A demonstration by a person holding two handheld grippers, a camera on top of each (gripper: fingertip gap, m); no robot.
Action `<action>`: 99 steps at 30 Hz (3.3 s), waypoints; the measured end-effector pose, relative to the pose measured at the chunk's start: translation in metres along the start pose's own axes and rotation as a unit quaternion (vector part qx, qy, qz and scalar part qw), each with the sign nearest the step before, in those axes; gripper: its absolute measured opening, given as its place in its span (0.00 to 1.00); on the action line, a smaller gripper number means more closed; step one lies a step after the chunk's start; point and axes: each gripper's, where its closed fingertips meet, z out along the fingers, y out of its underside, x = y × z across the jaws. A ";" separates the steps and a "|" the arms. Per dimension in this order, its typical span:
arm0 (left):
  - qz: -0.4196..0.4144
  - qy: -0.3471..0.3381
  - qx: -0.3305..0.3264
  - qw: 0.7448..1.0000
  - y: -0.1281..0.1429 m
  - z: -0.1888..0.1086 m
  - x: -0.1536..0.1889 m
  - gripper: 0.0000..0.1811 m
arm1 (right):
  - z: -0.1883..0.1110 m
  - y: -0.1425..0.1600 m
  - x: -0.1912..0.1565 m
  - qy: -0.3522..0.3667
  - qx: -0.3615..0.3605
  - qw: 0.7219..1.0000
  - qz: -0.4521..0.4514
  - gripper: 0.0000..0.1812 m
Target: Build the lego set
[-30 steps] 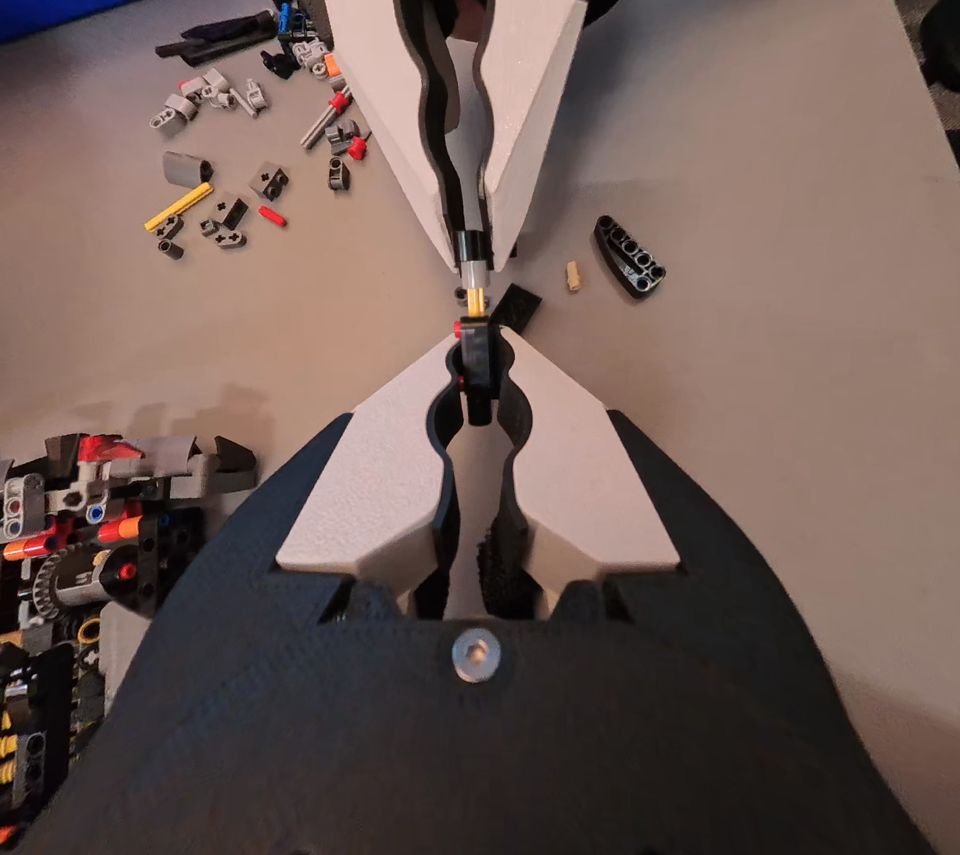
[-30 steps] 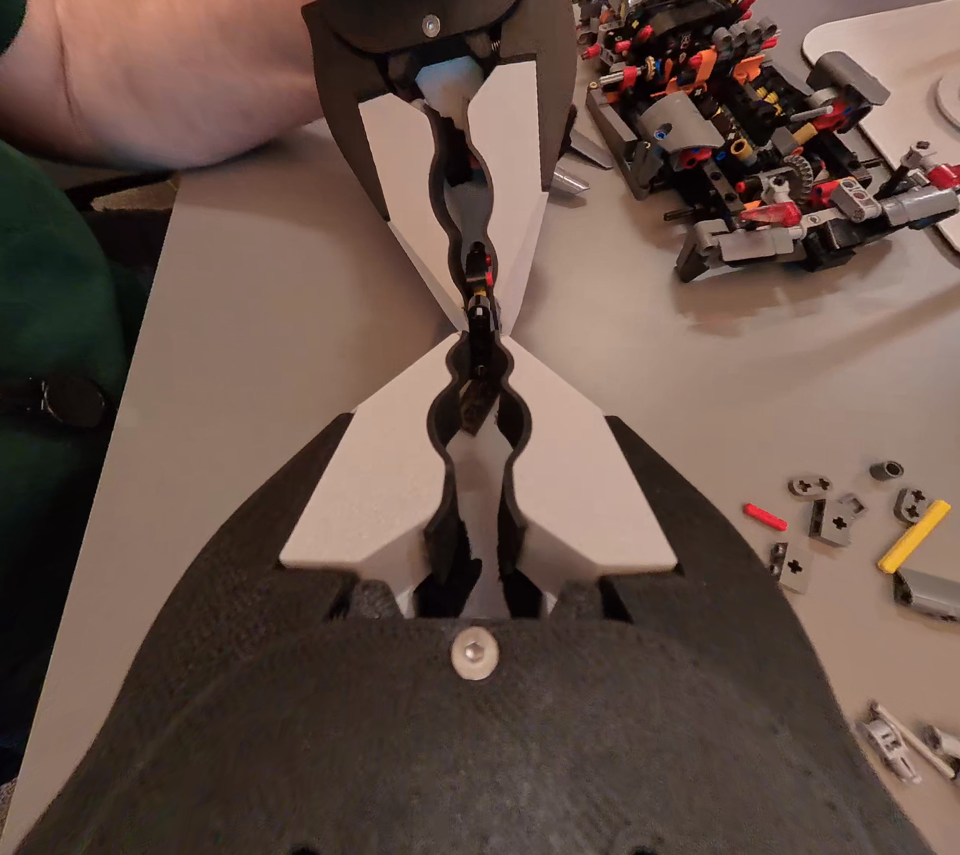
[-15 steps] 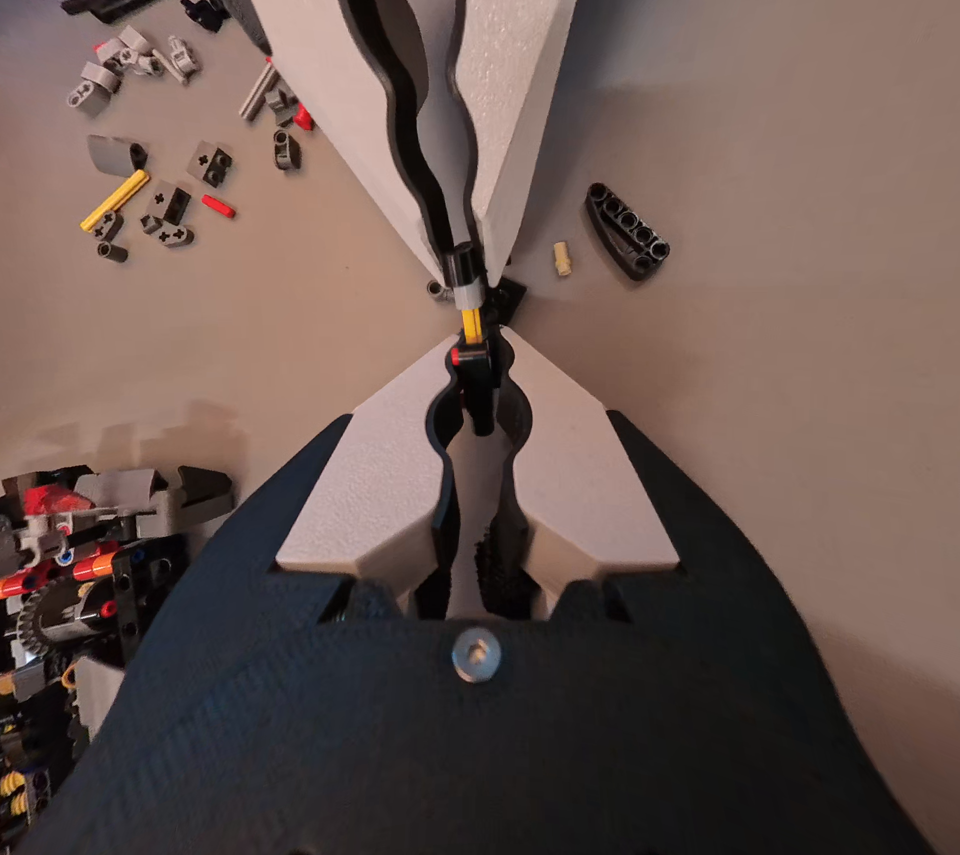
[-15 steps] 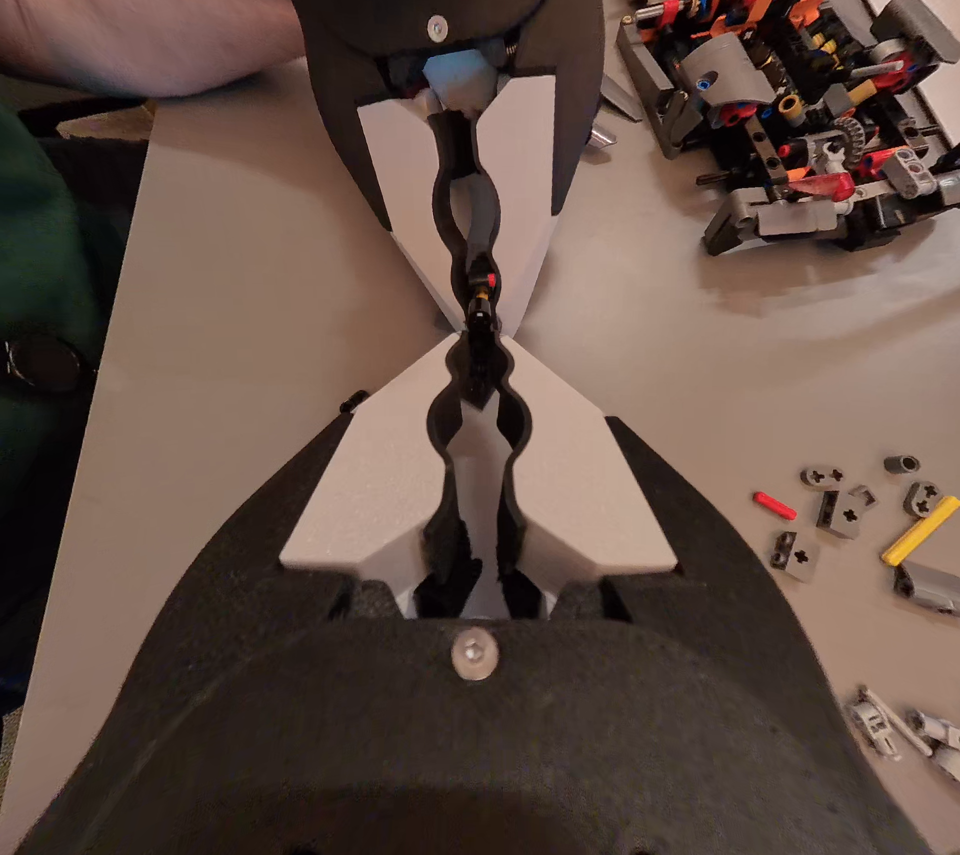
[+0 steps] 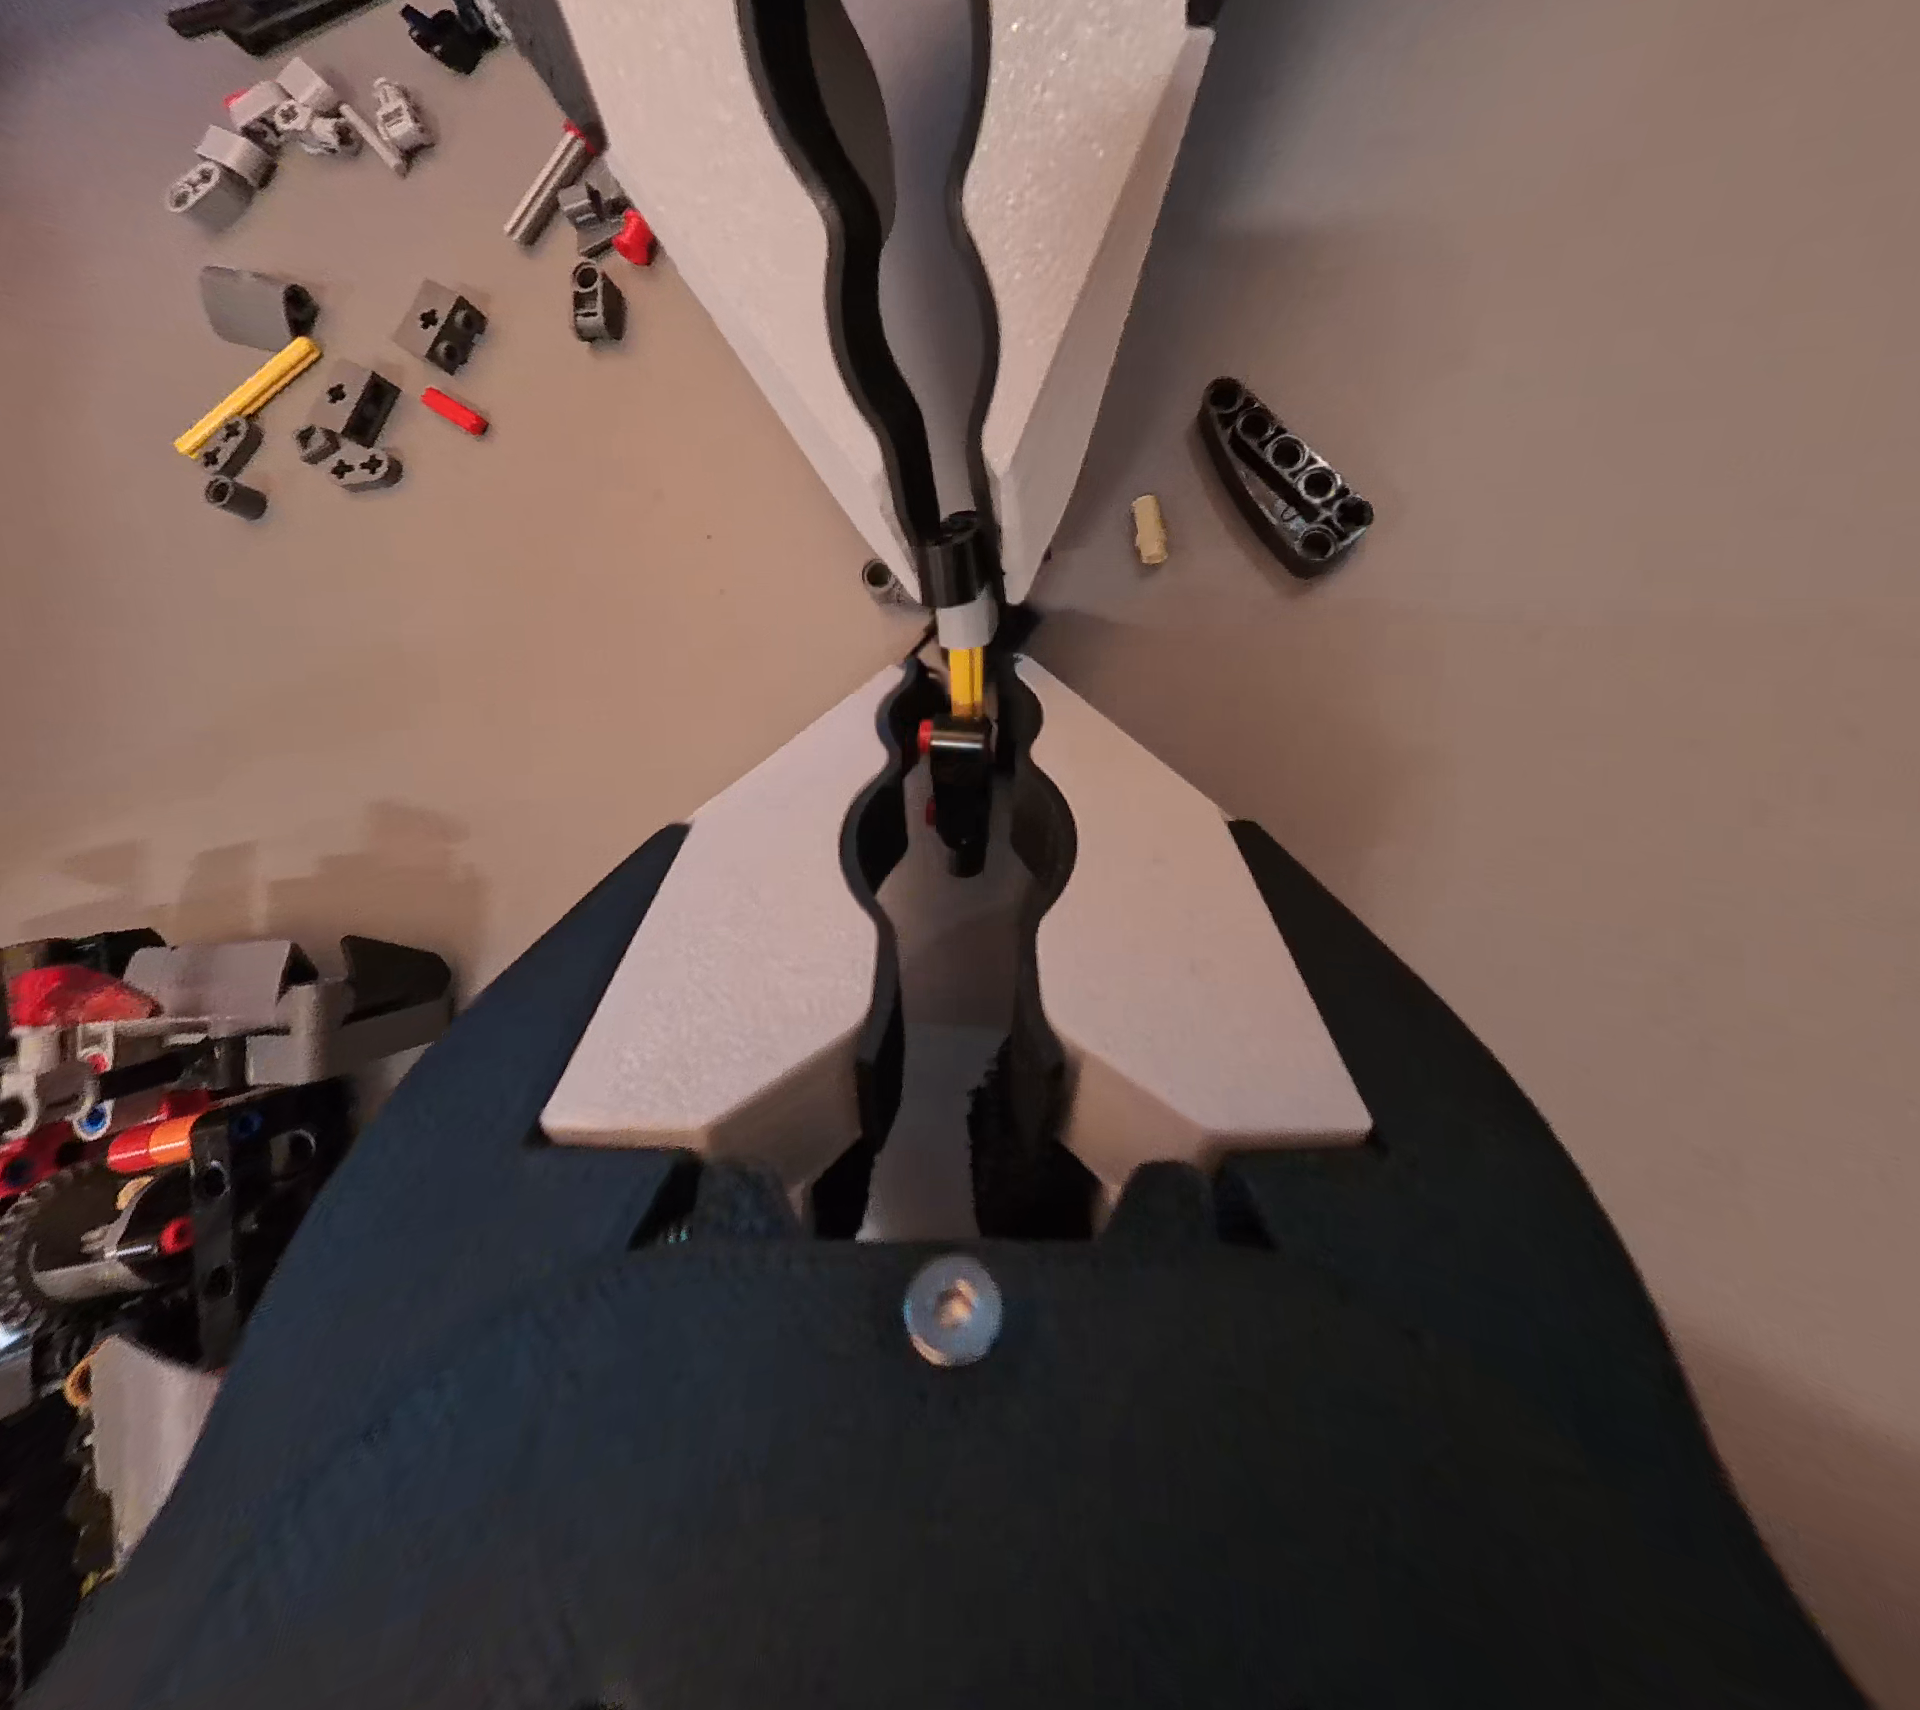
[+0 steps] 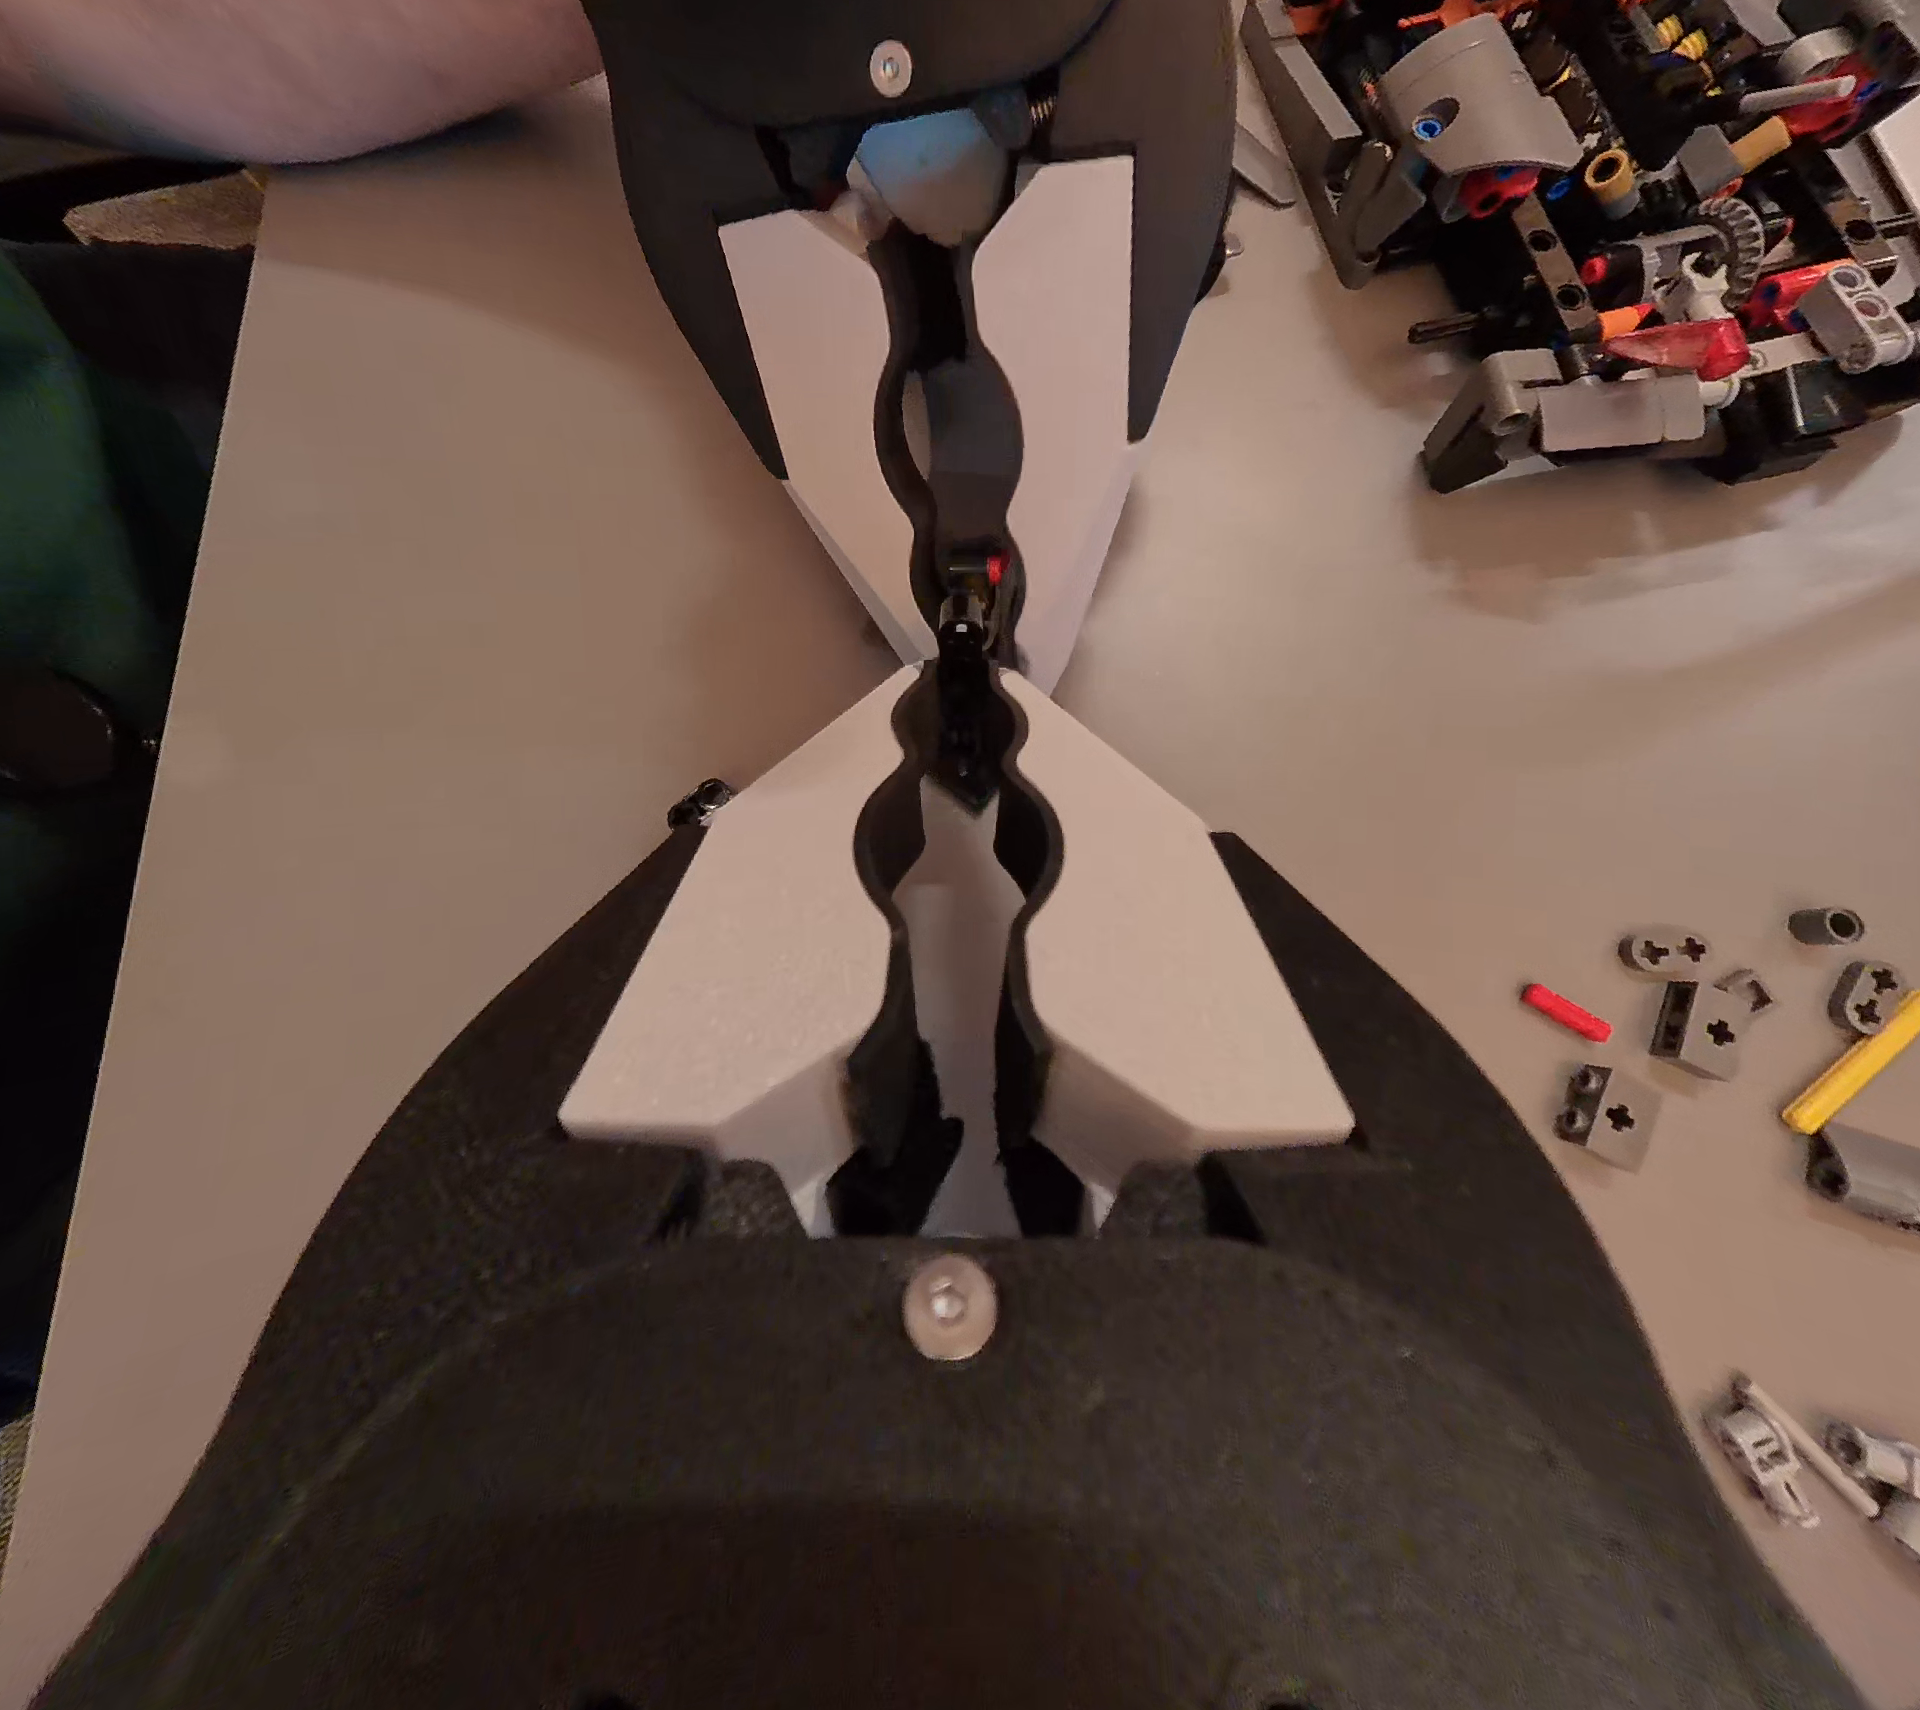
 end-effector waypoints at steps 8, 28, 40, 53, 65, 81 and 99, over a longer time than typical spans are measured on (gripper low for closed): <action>-0.031 -0.010 -0.001 0.999 0.011 -0.013 -0.007 0.12 | 0.006 0.003 0.002 0.004 -0.006 1.000 0.003 0.03; -0.049 -0.006 0.049 0.998 0.001 -0.026 -0.014 0.04 | -0.010 -0.009 0.015 -0.042 0.097 0.990 0.093 0.03; -0.052 -0.035 0.040 0.997 0.000 -0.029 -0.020 0.14 | -0.014 -0.017 0.009 -0.079 0.133 0.981 0.114 0.03; -0.075 0.023 0.258 0.963 -0.072 -0.074 -0.008 0.07 | -0.048 -0.061 -0.005 -0.074 0.221 0.969 0.077 0.03; -0.071 0.041 0.307 0.948 -0.087 -0.091 -0.002 0.05 | -0.063 -0.076 -0.016 -0.107 0.268 0.949 0.127 0.03; -0.078 0.038 0.306 0.948 -0.087 -0.088 -0.004 0.02 | -0.064 -0.070 -0.012 -0.007 0.222 0.972 0.079 0.03; -0.101 0.028 0.323 0.941 -0.087 -0.096 -0.013 0.03 | -0.058 -0.065 -0.003 0.053 0.188 0.979 0.053 0.13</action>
